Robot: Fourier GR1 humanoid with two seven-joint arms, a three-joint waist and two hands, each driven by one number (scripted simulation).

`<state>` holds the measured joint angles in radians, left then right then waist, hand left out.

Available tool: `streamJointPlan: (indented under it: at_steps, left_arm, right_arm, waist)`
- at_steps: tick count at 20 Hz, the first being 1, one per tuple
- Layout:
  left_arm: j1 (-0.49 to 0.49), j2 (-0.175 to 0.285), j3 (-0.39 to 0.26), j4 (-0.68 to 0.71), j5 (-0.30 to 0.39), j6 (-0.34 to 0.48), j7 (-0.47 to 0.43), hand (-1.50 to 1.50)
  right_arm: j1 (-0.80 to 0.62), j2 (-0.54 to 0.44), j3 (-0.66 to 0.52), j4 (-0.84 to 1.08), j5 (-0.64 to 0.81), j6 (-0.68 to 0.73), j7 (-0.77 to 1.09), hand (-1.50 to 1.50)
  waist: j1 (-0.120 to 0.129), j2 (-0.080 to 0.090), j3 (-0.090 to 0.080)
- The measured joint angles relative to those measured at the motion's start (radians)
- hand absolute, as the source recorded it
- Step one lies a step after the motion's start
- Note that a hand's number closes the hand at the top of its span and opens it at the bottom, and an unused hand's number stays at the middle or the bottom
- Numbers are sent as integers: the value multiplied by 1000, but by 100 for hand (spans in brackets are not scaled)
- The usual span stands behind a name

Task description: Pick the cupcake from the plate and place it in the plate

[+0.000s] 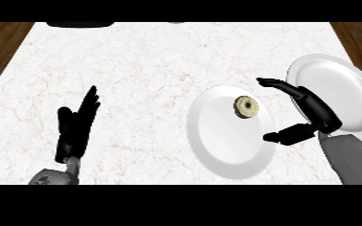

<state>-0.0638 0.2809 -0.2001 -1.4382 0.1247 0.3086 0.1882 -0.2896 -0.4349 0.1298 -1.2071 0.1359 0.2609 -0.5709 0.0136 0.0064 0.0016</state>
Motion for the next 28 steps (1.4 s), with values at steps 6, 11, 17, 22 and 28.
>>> streamJointPlan:
  at_steps: [6, 11, 17, 22, 28]
  left_arm:
    - [-3, -3, 2, -6, -9, -4, 15, 0]
    - [2, -8, 8, 5, -17, -13, 7, 0]
    - [12, -26, 14, 4, -28, -13, 0, 0]
    - [26, -31, 30, -21, -44, -31, 11, 0]
    - [26, -54, 52, -35, -72, -39, 29, 0]
  right_arm:
    - [-99, -84, 58, 6, 183, -28, 83, -150]
    - [-177, -112, 126, 10, 279, 55, 204, -150]
    - [-248, -90, 199, 34, 355, 187, 328, -150]
    - [-262, -48, 198, 64, 422, 235, 360, -150]
    - [-267, -2, 173, 90, 497, 264, 357, -150]
  waist:
    - [-2, -5, -2]
    - [-3, -6, -2]
    - [-4, -6, -2]
    - [-7, -6, -2]
    - [-8, -6, -1]
